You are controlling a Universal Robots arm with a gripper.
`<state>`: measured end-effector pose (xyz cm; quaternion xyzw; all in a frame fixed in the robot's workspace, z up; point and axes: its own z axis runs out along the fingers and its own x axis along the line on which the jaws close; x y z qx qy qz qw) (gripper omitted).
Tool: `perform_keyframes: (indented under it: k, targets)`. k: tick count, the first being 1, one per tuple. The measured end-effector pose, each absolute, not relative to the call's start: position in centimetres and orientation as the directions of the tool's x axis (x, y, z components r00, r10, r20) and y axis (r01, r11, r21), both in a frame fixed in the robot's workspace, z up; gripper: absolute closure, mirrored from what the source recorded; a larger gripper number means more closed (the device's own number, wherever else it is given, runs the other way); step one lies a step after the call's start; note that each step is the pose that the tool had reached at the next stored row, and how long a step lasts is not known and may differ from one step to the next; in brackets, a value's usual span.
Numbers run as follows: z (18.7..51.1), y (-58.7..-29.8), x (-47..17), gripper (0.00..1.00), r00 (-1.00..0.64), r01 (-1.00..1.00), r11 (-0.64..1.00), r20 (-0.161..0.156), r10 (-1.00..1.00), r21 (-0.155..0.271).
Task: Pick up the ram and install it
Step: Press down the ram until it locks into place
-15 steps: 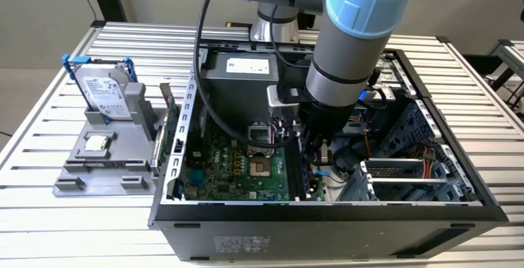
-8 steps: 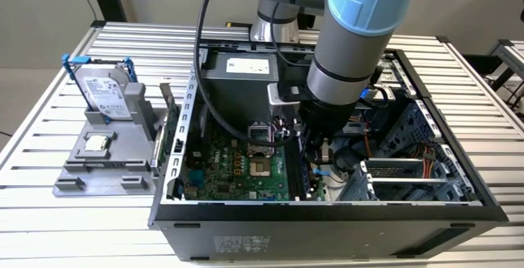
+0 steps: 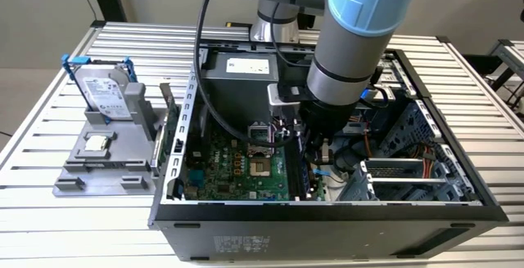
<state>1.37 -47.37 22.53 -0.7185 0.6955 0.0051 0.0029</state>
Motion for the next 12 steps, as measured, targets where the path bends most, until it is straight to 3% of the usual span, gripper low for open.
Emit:
perform_keyframes:
  k: [12]
  targets:
    - [22.53,-47.37,1.37,1.00,0.033,-0.999,-0.033,-0.012,-0.999,0.003]
